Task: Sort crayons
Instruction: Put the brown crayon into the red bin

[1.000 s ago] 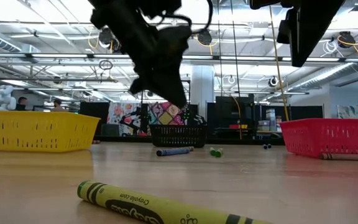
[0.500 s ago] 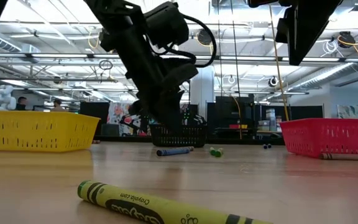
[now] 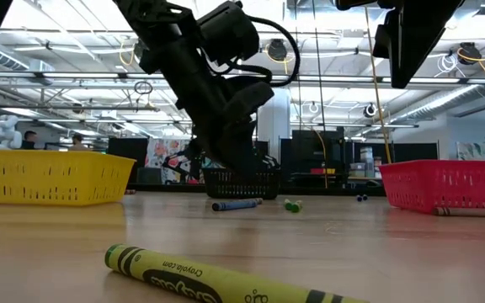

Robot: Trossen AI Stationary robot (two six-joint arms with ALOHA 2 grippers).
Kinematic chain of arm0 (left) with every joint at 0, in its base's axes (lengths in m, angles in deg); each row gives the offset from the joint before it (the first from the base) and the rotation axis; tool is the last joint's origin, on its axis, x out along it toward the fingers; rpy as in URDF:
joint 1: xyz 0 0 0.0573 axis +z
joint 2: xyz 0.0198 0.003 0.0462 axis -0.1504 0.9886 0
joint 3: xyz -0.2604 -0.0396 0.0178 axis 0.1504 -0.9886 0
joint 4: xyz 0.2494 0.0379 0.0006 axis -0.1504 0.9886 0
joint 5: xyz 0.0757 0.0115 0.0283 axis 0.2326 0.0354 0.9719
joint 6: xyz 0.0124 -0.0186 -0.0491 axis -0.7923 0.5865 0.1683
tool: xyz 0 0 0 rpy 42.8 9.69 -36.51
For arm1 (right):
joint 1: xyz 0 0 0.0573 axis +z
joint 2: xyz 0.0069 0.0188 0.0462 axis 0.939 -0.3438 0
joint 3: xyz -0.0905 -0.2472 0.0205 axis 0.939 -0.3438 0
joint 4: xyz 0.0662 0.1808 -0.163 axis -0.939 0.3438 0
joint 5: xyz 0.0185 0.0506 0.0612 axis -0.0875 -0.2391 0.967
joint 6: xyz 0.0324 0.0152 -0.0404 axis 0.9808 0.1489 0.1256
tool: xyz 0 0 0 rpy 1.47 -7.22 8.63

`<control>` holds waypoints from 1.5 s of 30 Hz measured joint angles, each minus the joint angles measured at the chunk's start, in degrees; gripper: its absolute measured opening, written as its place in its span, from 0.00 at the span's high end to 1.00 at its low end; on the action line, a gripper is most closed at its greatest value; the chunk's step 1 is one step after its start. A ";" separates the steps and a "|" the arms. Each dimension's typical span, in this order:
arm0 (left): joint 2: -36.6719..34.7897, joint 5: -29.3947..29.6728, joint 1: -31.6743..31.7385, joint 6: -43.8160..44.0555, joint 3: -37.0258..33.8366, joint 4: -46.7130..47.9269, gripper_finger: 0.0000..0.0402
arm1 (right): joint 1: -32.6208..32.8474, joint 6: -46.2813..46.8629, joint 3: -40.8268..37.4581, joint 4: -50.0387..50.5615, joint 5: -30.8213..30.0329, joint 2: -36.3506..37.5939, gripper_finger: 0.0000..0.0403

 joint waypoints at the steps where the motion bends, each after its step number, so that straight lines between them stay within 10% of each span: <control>1: 0.00 0.00 0.00 -0.64 0.00 -0.28 0.86 | 0.00 0.08 0.00 0.00 0.00 0.00 0.71; 33: 5.59 5.66 0.08 2.57 0.20 0.28 0.75 | 0.00 0.01 0.02 -0.42 -0.02 0.00 0.71; 45: 5.56 6.21 0.17 -3.71 0.17 2.67 0.98 | 0.00 0.06 0.02 -0.44 -0.02 0.00 0.71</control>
